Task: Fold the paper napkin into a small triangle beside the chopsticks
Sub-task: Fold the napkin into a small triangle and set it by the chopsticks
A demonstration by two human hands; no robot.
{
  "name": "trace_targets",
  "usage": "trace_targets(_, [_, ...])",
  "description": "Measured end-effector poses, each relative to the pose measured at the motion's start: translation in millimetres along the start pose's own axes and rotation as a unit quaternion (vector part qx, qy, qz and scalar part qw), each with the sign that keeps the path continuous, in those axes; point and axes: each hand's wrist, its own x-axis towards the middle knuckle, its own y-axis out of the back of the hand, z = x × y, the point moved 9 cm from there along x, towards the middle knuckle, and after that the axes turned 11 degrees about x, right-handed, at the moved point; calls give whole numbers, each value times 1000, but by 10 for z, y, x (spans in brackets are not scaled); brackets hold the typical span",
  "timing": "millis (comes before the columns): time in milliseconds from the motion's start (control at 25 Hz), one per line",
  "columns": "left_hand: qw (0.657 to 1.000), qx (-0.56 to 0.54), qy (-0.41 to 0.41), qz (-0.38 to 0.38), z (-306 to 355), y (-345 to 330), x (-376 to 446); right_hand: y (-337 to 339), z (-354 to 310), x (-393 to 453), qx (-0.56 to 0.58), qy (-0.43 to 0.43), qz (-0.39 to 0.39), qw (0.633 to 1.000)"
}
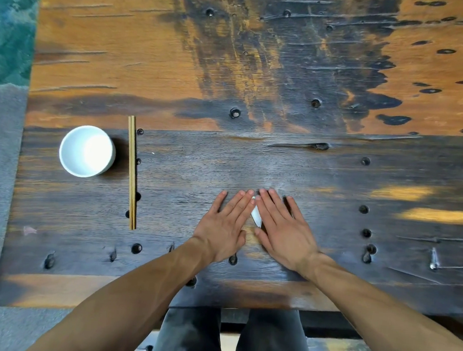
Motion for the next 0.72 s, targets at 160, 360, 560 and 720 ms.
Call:
trace_targets(160, [1000, 5, -1, -2, -2, -6, -4, -239, 123, -111, -34, -26, -57, 997])
trace_targets(360, [1000, -6, 5, 0, 2, -11, -6, -21, 85, -139, -33, -12, -6, 999])
trace_targets(560, [1000, -2, -4, -5, -6, -23, -10, -205, 1, -45, -43, 2, -52, 998])
trace_targets(720, [1000, 1, -7, -2, -35, -50, -24, -230, 52, -54, -49, 0, -68, 997])
